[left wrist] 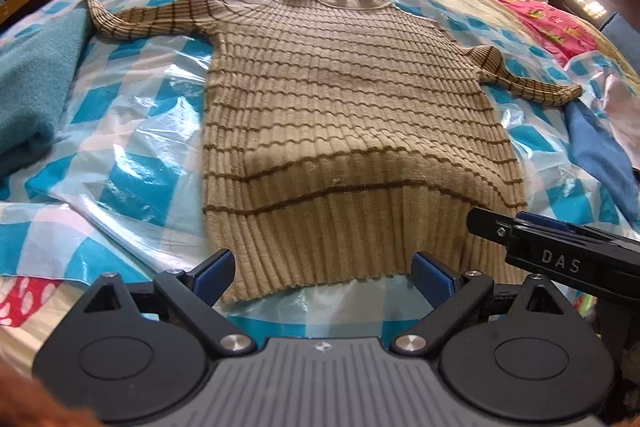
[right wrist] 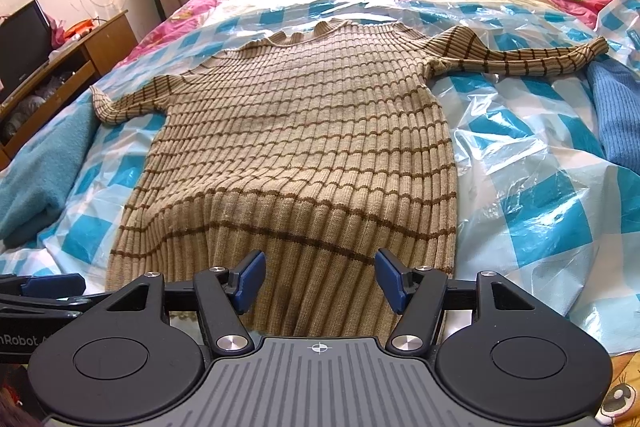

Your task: Fold small clothes

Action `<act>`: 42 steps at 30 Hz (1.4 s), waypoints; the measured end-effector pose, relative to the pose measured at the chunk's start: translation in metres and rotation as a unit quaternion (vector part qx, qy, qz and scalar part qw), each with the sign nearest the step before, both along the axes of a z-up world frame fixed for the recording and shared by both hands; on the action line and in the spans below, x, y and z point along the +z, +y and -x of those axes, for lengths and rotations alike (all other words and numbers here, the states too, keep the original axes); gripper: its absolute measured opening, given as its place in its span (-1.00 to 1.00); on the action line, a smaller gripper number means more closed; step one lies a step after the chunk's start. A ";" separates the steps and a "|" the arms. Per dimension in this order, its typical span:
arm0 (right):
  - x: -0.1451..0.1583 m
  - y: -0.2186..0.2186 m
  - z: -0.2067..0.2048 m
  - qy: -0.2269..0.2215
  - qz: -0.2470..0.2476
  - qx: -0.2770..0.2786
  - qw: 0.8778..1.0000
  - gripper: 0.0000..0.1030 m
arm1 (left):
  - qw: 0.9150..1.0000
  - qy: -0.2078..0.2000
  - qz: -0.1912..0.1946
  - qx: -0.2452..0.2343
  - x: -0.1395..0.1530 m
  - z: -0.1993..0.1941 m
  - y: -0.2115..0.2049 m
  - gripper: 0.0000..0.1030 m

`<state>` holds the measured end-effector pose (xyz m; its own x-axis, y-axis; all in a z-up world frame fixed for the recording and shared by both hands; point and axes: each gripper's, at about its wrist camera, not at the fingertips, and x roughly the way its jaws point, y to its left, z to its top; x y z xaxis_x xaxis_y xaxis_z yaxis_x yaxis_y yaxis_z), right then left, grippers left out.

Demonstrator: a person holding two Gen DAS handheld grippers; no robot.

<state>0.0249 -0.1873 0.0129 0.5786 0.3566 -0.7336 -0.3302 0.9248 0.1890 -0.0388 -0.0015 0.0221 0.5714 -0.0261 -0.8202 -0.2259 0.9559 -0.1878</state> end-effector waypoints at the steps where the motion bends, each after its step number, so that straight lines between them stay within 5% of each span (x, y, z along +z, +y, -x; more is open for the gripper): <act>1: 0.000 0.000 0.000 0.000 0.000 0.000 1.000 0.18 | 1.000 0.004 0.005 -0.003 -0.001 0.000 0.001 0.93; 25: -0.001 -0.005 -0.005 -0.003 0.000 -0.013 1.000 0.19 | 0.998 -0.030 -0.044 0.021 0.004 -0.023 0.015 0.92; 42: 0.003 -0.010 -0.019 -0.010 -0.001 -0.018 1.000 0.19 | 0.999 -0.027 -0.042 0.012 0.002 -0.048 0.009 0.93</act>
